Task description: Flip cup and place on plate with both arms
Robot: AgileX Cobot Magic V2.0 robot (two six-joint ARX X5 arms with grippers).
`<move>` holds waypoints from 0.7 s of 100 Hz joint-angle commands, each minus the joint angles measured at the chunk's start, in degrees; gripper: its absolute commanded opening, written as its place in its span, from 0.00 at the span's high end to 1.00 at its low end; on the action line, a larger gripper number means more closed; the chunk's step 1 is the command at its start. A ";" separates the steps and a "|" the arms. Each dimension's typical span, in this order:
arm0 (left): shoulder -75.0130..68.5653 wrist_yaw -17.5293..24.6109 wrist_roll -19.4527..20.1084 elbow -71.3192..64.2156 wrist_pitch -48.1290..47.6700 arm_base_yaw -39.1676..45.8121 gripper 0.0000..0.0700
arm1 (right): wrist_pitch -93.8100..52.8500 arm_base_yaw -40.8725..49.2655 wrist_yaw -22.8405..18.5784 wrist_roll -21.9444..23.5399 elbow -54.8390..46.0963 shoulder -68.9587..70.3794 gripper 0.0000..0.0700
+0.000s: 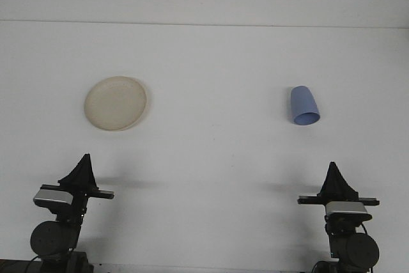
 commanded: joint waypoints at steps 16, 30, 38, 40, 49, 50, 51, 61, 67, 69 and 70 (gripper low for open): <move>-0.07 0.09 0.24 -1.11 0.57 -0.02 0.98 | -1.16 0.07 -0.04 2.40 0.02 -0.07 1.00; -0.09 0.09 0.24 -1.11 0.57 -0.02 0.98 | -7.43 0.07 -0.04 4.44 1.92 -0.07 1.00; -0.07 0.09 0.24 -1.11 0.57 -0.02 0.98 | -10.88 0.07 -0.02 4.31 4.46 -0.04 1.00; -0.09 0.09 0.24 -1.11 0.57 -0.02 0.98 | -11.56 0.07 0.00 4.31 5.20 -0.02 1.00; -0.07 0.09 0.24 -1.11 0.57 -0.02 0.98 | -14.03 0.07 0.00 4.31 9.14 -0.02 1.00; -0.09 0.09 0.24 -1.11 0.57 -0.02 0.98 | -14.32 0.07 0.00 4.31 9.57 0.00 1.00; -0.09 0.09 0.24 -1.11 0.57 -0.02 0.98 | -14.60 0.07 0.00 4.28 10.05 0.04 1.00; -0.09 0.09 0.24 -1.11 0.57 -0.02 0.98 | -18.53 0.07 0.02 3.91 15.80 1.90 1.00; -0.09 0.09 0.24 -1.11 0.57 -0.02 0.98 | -21.88 0.07 0.02 3.32 19.61 3.96 1.00; -0.09 0.09 0.24 -1.11 0.57 -0.02 0.98 | -23.08 0.07 0.02 2.93 20.92 4.90 1.00; -0.07 0.09 0.24 -1.11 0.57 -0.02 0.98 | -23.67 0.07 0.02 2.71 21.57 5.42 1.00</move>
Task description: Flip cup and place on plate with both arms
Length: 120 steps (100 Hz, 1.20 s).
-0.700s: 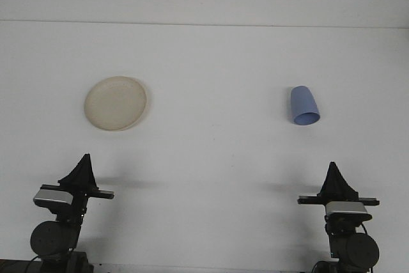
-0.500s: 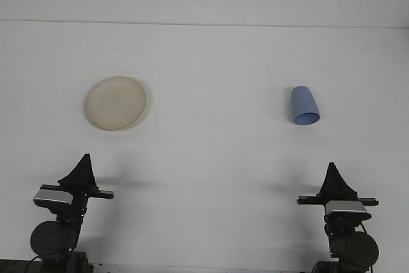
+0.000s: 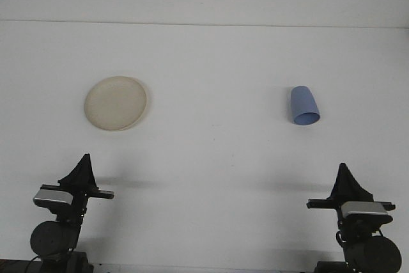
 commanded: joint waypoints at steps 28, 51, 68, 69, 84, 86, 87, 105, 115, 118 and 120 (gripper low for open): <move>-0.09 0.09 0.24 -1.11 0.57 -0.02 0.98 | -22.73 0.07 -0.02 -2.69 21.75 20.92 1.00; -0.09 0.09 0.24 -1.11 0.57 -0.02 0.98 | -30.29 0.07 -0.04 -2.43 27.80 31.61 1.00; -0.09 0.09 0.24 -1.11 0.59 -0.02 0.98 | -30.67 0.07 -0.04 -2.27 27.80 33.86 1.00; -0.09 0.09 0.24 -1.11 0.59 -0.02 0.98 | -30.67 0.07 -0.04 -2.21 27.80 33.90 1.00; -0.09 0.07 0.24 -1.11 0.57 -0.02 0.98 | -30.53 0.07 -0.02 -2.12 27.80 34.12 0.99; -0.09 0.09 0.24 -1.11 0.57 -0.02 0.98 | -30.53 0.07 -0.02 -2.12 27.80 34.12 0.98; -0.09 0.09 0.24 -1.11 0.57 -0.02 0.98 | -30.53 0.07 -0.02 -2.12 27.80 34.12 0.98; -0.07 0.09 0.24 -1.11 0.59 -0.02 0.98 | -30.56 0.09 -0.04 -2.12 27.80 34.07 0.62; -0.09 0.09 0.24 -1.11 0.57 -0.02 0.98 | -30.56 0.07 -0.02 -2.10 27.80 34.07 0.26; -0.09 0.09 0.24 -1.11 0.57 -0.02 0.98 | -30.56 0.07 -0.02 -2.10 27.80 34.10 0.18; -0.09 0.09 0.24 -1.11 0.57 -0.02 0.98 | -30.56 0.07 -0.02 -2.10 27.80 34.07 0.13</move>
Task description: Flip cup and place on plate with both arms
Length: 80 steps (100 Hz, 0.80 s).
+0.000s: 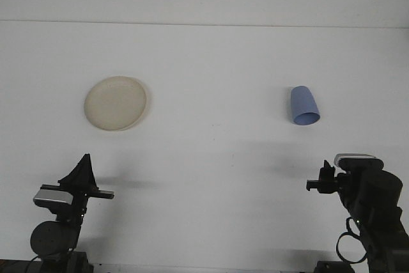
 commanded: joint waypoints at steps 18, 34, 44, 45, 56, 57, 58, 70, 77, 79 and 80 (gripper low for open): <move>-0.09 0.07 0.24 -1.11 0.57 -0.02 0.98 | 1.11 0.07 0.09 -0.02 0.85 0.35 0.10; -0.09 0.09 0.24 -1.11 0.57 -0.02 0.98 | 8.57 0.04 2.47 0.31 0.85 2.91 0.11; -0.09 0.09 0.24 -1.11 0.57 -0.02 0.98 | 13.77 0.00 2.49 0.09 0.85 6.93 0.11; -0.09 0.09 0.24 -1.11 0.59 -0.02 0.98 | 14.23 0.00 2.38 -0.04 0.85 7.39 0.11; -0.09 0.09 0.24 -1.11 0.57 -0.02 0.98 | 21.05 0.00 0.28 -0.76 0.11 12.17 0.11; -0.09 0.09 0.24 -1.11 0.57 -0.02 0.98 | 21.86 0.00 0.09 -0.79 -0.07 12.57 0.11; -0.07 0.09 0.24 -1.11 0.57 -0.02 0.98 | 22.69 0.00 -0.09 -0.76 -0.22 12.94 0.11; -0.07 0.09 0.24 -1.11 0.57 -0.02 0.98 | 31.45 -0.48 -0.09 -0.70 -2.86 17.40 0.11; -0.09 0.09 0.24 -1.11 0.57 -0.02 0.98 | 33.94 -1.31 0.07 -0.98 -4.09 19.91 0.11; -0.09 0.09 0.24 -1.11 0.57 -0.02 0.98 | 34.77 -1.62 0.00 -1.20 -4.46 20.63 0.11; -0.07 0.09 0.24 -1.11 0.57 -0.02 0.98 | 35.21 -1.79 -0.02 -1.25 -4.66 21.00 0.11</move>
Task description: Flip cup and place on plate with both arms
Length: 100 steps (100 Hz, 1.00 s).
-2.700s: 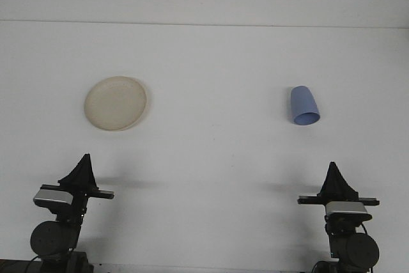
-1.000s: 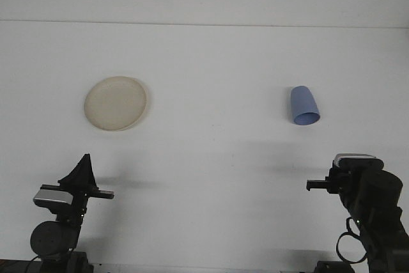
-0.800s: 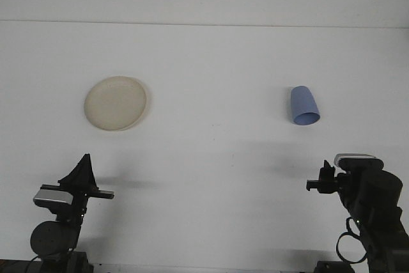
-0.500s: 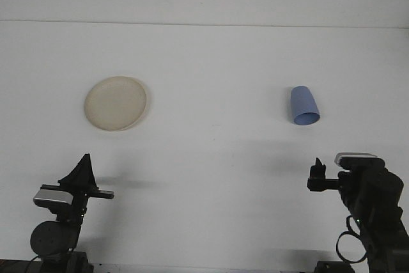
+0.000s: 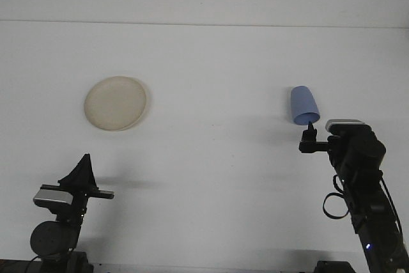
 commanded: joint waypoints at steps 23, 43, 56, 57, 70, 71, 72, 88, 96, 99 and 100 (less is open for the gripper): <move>-0.09 0.09 0.24 -1.11 0.57 -0.02 0.98 | 13.44 -4.70 -0.11 -1.42 -5.44 10.86 0.11; -0.09 0.09 0.24 -1.11 0.57 -0.02 0.98 | 22.05 -6.67 -0.83 -1.88 -7.10 19.15 0.11; -0.09 0.09 0.24 -1.11 0.57 -0.02 0.98 | 28.50 -6.99 -1.88 -3.50 -7.10 24.79 0.11; -0.09 0.09 0.24 -1.11 0.57 -0.02 0.98 | 29.09 -6.99 -1.88 -3.56 -7.10 25.20 0.11; -0.09 0.07 0.24 -1.11 0.57 -0.02 0.98 | 34.25 -7.04 -1.97 -4.59 -7.06 29.44 0.11; -0.07 0.09 0.24 -1.11 0.57 -0.02 0.98 | 34.53 -7.06 -1.97 -4.63 -7.06 29.70 0.11; -0.07 0.09 0.24 -1.11 0.57 -0.02 0.98 | 34.84 -7.08 -1.97 -4.68 -7.06 30.01 0.11; -0.09 0.09 0.24 -1.11 0.57 -0.02 0.98 | 39.76 -7.82 -4.66 -4.61 -6.60 34.53 0.11; -0.09 0.09 0.24 -1.11 0.57 -0.02 0.98 | 41.00 -8.09 -4.70 -4.74 -5.84 36.50 0.11; -0.09 0.09 0.24 -1.11 0.59 -0.02 0.98 | 41.20 -8.11 -4.72 -4.87 -5.33 37.24 0.11; -0.09 0.07 0.24 -1.11 0.59 -0.02 0.98 | 41.20 -8.11 -4.74 -4.90 -5.14 37.48 0.11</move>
